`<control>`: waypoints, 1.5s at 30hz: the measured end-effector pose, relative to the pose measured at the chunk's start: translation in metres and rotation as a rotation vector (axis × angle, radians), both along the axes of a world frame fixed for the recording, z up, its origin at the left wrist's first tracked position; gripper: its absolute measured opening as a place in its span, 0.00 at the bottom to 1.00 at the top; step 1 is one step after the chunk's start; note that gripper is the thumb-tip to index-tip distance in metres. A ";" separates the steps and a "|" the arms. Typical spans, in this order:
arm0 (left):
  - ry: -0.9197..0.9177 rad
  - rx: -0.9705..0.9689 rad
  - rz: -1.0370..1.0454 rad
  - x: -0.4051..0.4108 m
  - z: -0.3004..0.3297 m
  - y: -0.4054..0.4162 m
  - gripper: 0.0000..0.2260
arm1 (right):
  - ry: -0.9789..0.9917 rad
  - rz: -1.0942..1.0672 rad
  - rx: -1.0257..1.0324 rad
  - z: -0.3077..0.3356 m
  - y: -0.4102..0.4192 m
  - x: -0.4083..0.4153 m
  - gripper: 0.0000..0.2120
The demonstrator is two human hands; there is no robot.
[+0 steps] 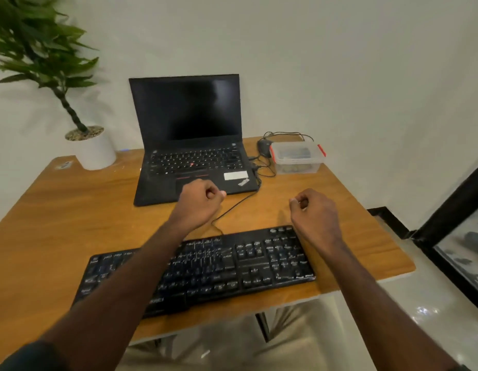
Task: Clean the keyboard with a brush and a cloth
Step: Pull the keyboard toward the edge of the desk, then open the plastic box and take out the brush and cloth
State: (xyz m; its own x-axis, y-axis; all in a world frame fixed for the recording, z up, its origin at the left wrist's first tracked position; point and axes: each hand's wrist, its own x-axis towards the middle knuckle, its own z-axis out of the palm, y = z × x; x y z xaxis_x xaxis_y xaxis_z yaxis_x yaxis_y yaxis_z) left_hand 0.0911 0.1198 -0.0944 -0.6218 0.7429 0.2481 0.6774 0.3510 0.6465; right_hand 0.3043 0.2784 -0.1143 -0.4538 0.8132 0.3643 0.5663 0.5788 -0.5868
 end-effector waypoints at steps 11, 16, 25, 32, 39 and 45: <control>-0.322 -0.145 -0.102 -0.006 0.024 0.139 0.12 | 0.076 -0.072 -0.141 0.018 0.115 -0.023 0.09; -0.394 -0.138 -0.079 -0.007 0.020 0.182 0.13 | 0.076 -0.147 -0.256 0.017 0.175 -0.033 0.19; -0.396 -0.140 -0.091 -0.004 0.020 0.204 0.13 | 0.062 -0.212 -0.544 0.008 0.218 -0.057 0.21; -0.446 -0.136 -0.107 -0.010 0.013 0.194 0.13 | 0.147 -0.232 -0.531 0.008 0.211 -0.058 0.17; -0.379 -0.052 -0.003 0.008 0.001 0.165 0.17 | 0.233 -0.158 -0.556 0.009 0.151 -0.015 0.16; -0.425 0.008 -0.008 0.031 -0.015 0.128 0.12 | 0.349 -0.093 -0.694 0.003 0.079 0.030 0.16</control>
State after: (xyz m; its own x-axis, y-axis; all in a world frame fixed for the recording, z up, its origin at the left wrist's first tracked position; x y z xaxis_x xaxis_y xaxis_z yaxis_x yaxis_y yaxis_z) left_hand 0.1218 0.2476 -0.1095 -0.6641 0.7473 -0.0236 0.3524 0.3407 0.8716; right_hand 0.3343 0.3571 -0.1116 -0.3257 0.9362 -0.1321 0.3106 -0.0261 -0.9502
